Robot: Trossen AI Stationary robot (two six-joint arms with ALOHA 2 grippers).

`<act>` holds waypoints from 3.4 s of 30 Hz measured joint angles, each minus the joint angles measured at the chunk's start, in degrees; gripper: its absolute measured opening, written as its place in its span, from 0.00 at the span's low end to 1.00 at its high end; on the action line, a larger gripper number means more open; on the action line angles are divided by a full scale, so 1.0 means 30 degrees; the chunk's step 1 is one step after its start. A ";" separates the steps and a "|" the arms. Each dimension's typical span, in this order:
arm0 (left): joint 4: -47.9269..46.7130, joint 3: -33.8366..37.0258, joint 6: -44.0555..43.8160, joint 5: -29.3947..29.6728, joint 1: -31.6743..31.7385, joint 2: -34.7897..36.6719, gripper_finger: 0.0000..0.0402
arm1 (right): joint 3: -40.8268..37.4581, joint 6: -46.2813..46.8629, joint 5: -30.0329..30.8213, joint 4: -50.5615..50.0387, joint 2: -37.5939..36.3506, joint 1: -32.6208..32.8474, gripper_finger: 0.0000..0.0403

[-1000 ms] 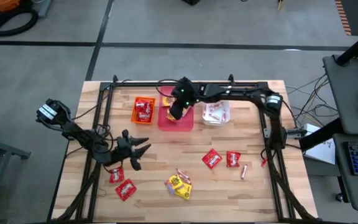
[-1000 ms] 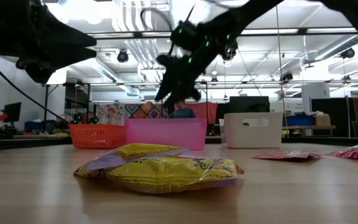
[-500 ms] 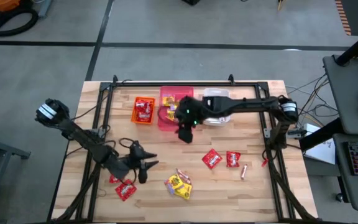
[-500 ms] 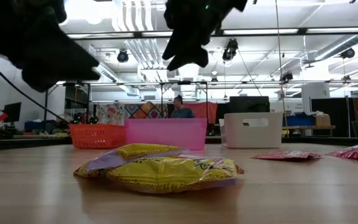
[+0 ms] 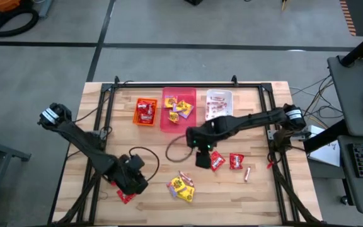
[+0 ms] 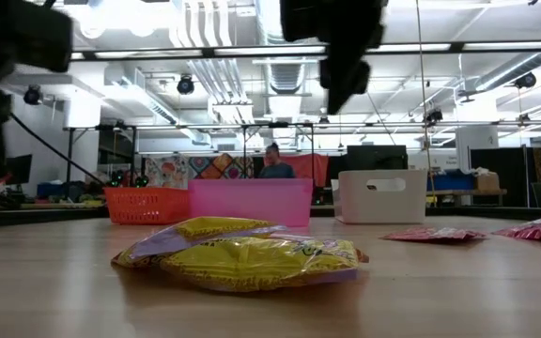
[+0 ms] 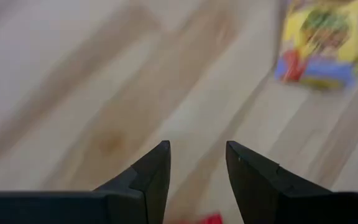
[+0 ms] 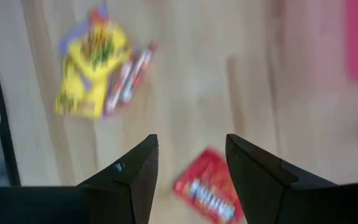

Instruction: Organize candy in baskets

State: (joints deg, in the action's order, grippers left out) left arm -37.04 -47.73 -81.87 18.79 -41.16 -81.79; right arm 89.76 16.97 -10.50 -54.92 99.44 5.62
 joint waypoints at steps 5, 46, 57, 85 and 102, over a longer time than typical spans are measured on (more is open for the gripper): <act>-0.0771 -0.1053 -0.2712 -0.2130 -0.0892 -0.1444 0.35 | -0.0009 0.0486 -0.0007 -0.1502 0.0000 0.1221 0.46; -0.5295 -0.1164 -0.6395 -0.4632 -0.3327 -0.5100 0.33 | -0.0694 0.0779 0.2658 0.0597 -0.0029 0.2538 0.47; -0.5256 -0.2423 -0.6186 -0.2701 -0.3805 -0.4768 0.03 | -0.1750 -0.3683 0.3027 0.5583 -0.0029 0.2476 0.47; -0.3644 -0.4908 0.2085 1.0973 -0.3151 -0.2480 0.00 | -0.6588 -0.8613 0.2862 2.4545 0.0015 0.2327 0.49; -0.0335 -0.4908 1.0128 1.1130 -0.0492 -0.2474 0.00 | -0.6928 -0.9091 0.2863 2.3826 0.0036 0.2327 0.52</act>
State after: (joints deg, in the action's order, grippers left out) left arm -38.04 -62.46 -51.48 52.18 -42.63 -89.21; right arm 68.98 -10.30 -1.91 16.56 99.55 12.60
